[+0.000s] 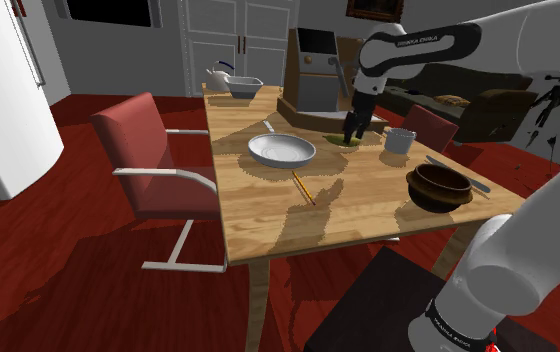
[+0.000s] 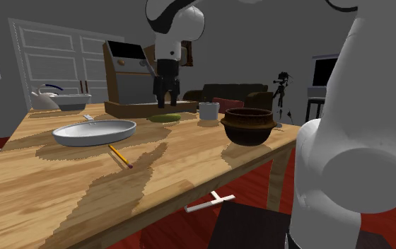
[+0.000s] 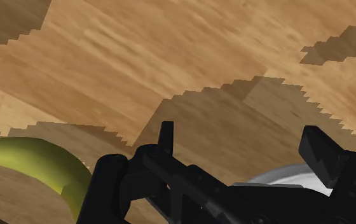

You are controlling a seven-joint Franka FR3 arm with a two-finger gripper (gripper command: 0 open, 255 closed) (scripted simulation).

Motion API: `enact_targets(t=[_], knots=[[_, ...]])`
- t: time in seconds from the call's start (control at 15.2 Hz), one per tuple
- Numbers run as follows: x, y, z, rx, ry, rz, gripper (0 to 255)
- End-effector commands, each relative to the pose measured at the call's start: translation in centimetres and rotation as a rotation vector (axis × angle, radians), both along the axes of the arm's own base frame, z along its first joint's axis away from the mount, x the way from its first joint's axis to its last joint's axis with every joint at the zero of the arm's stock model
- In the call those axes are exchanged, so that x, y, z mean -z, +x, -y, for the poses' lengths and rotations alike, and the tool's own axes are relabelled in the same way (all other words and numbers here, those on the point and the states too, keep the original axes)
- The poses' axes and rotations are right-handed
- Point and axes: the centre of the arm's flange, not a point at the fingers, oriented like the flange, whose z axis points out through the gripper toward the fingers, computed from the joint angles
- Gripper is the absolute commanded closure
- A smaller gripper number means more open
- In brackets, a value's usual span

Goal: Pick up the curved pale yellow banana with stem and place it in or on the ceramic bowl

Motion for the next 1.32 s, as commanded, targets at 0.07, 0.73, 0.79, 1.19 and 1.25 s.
enact_targets(t=[0.07, 0.73, 0.79, 1.19, 1.25], knots=[[0.8, 2.6, 3.0, -0.009, -0.004, 0.003, 0], [3.1, 11.4, 12.3, -0.032, -0.014, 0.014, 0], [3.3, 12.3, 13.2, -0.034, -0.015, 0.015, 0], [5.6, 13.4, 14.3, -0.037, -0.016, 0.016, 0], [6.2, 13.5, 14.3, -0.037, -0.016, 0.016, 0]])
